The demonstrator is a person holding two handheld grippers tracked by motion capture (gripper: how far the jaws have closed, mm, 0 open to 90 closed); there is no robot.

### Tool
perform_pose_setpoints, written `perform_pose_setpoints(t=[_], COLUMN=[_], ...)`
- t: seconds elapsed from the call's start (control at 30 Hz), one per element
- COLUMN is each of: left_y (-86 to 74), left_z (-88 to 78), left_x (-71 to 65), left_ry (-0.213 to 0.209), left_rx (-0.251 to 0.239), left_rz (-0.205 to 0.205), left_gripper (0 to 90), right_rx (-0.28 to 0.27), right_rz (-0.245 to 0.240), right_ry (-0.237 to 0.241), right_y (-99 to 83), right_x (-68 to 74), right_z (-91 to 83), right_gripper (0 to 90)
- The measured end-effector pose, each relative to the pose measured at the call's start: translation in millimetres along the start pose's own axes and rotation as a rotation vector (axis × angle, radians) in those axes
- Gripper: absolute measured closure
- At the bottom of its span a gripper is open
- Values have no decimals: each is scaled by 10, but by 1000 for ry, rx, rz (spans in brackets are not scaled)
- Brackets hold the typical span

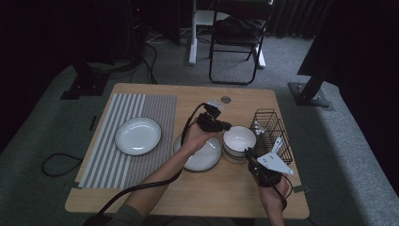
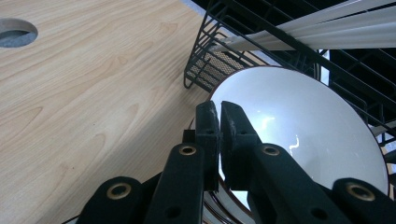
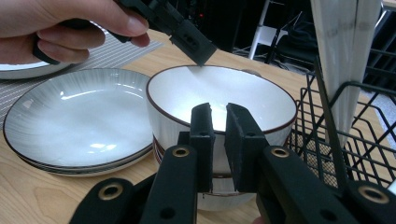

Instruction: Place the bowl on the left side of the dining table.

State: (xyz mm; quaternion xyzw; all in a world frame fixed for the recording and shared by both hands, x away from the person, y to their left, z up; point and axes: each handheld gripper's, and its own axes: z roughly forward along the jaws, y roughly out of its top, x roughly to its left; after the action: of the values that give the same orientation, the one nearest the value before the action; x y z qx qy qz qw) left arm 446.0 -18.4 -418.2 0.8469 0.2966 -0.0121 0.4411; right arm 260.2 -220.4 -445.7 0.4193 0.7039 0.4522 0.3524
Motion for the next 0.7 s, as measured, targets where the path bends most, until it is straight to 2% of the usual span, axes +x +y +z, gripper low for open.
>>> perform_pose_setpoints(t=[0.1, 0.2, 0.33, 0.43, 0.7], left_y=[-1, 2, -2, 14, 14], left_z=[1, 1, -2, -21, -19], left_x=[3, 3, 2, -15, -52], left_ry=[-1, 0, -5, -12, -25], left_rx=[-2, -1, -7, -16, -29], left_rz=[1, -1, -2, -2, 11], left_gripper=[862, 860, 854, 849, 791], right_rx=[-31, -47, -19, -24, -41], right_rz=[21, 12, 9, 30, 16], right_ry=[5, -7, -15, -11, -22], right_y=[14, 69, 47, -18, -77], right_x=[-14, -30, -39, -36, -20], right_z=[-24, -22, 47, 63, 84], right_gripper=[808, 808, 827, 833, 834])
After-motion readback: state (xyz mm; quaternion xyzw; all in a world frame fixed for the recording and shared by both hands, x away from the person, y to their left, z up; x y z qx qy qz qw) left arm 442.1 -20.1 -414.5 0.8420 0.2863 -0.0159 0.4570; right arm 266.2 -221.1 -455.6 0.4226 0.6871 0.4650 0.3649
